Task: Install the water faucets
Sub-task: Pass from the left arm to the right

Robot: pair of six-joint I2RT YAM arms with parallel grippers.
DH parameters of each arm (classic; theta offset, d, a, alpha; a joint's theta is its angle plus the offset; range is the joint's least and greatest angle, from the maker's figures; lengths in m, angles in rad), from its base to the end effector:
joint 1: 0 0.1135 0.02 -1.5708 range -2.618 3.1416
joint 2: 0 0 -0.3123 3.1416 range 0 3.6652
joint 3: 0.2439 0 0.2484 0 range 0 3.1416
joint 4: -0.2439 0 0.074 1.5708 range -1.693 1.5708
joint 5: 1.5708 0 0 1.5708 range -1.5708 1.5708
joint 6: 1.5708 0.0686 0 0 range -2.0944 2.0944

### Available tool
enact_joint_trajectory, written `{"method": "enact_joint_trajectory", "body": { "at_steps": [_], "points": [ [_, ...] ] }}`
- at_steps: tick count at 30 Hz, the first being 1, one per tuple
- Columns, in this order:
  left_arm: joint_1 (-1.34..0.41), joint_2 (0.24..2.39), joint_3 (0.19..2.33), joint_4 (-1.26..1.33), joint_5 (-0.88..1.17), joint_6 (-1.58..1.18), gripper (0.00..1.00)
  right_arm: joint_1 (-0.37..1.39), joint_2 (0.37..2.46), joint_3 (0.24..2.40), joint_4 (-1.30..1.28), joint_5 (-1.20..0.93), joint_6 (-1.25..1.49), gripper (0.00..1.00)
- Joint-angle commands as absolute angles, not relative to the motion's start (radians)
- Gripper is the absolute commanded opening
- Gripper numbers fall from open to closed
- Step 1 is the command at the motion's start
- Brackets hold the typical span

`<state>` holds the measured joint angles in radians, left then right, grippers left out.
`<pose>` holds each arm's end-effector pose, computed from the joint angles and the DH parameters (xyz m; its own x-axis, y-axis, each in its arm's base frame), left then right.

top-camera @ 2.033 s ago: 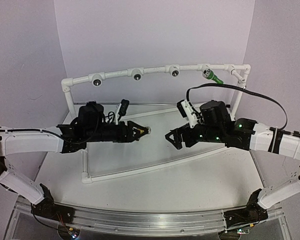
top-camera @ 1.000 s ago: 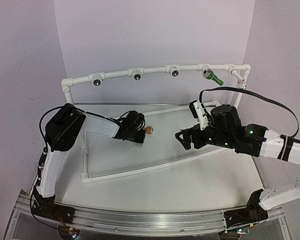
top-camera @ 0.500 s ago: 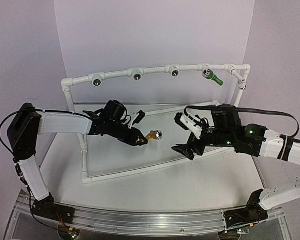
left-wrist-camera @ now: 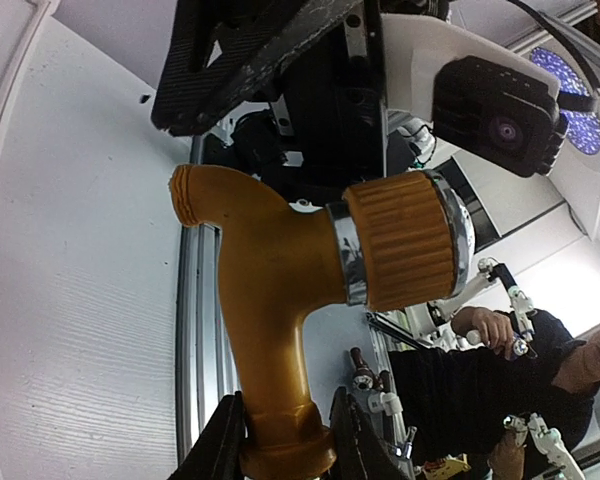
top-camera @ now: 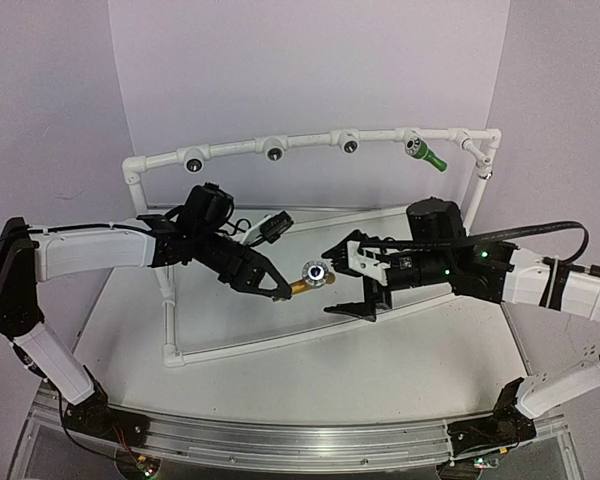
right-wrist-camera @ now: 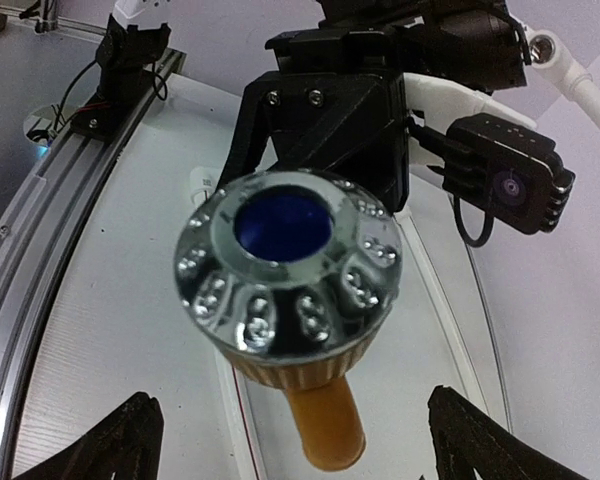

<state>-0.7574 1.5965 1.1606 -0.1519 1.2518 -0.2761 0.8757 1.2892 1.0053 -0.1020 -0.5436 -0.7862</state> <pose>0.2105 -0.2887 0.3253 -0.6029 0.4524 -0.6571 0.6499 -0.1992 -0.7335 0.1677 0.2565 0.3536 0.5120 -0.3317 -0.7924 -0.8518 -0.0773 -0.5181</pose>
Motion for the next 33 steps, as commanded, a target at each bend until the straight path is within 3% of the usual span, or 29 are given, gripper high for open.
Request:
{"method": "enact_joint_trajectory", "body": {
  "at_steps": [1,9,27,28,31,33],
  "points": [
    [-0.766,1.559,1.16,-0.129,1.369,-0.246,0.0,0.876,1.35,1.111,-0.06,-0.699,-0.791,0.86],
    [-0.769,1.55,1.154,-0.13,1.377,-0.236,0.0,0.876,1.446,1.192,-0.074,-0.854,-0.765,0.69],
    [-0.769,1.529,1.147,-0.13,1.396,-0.226,0.0,0.878,1.53,1.236,-0.005,-0.945,-0.625,0.46],
    [-0.769,1.528,1.146,-0.13,1.395,-0.227,0.0,0.881,1.532,1.238,0.012,-0.949,-0.597,0.42],
    [-0.769,1.526,1.149,-0.13,1.39,-0.228,0.0,0.898,1.537,1.264,0.032,-0.911,-0.498,0.01],
    [-0.767,1.526,1.155,-0.13,1.359,-0.236,0.04,0.904,1.524,1.263,0.04,-0.879,-0.422,0.0]
  ]
}}
